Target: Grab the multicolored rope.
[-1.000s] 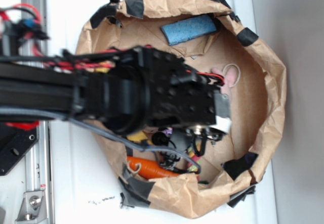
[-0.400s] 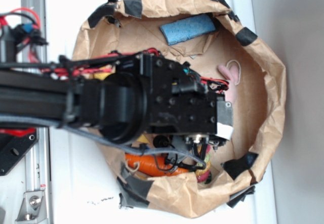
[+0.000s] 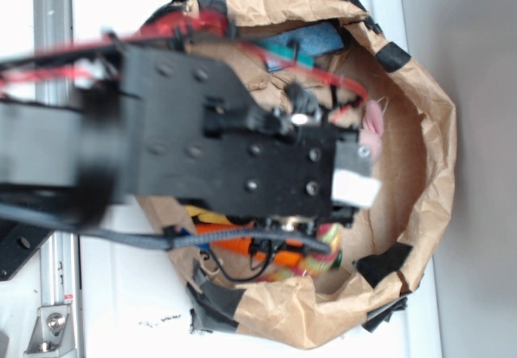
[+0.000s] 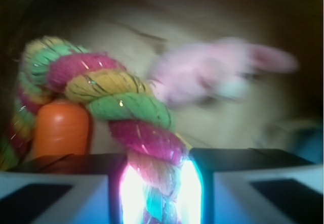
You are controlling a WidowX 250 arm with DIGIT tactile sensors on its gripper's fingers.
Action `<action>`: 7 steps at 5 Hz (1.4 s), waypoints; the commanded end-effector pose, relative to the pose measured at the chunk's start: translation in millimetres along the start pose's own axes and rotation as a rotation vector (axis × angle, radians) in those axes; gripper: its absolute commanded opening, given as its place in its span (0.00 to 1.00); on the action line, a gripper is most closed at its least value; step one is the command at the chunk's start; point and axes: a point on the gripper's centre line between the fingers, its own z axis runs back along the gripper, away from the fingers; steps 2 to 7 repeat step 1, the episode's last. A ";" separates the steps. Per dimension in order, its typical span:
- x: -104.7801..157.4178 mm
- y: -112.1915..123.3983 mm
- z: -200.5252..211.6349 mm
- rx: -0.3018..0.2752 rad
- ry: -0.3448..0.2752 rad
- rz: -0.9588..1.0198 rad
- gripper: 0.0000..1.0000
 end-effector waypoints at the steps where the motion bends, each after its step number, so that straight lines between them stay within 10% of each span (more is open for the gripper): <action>1: -5.8 32.6 64.9 -0.054 -0.133 0.151 0.00; 7: -5.8 32.6 64.9 -0.054 -0.133 0.151 0.00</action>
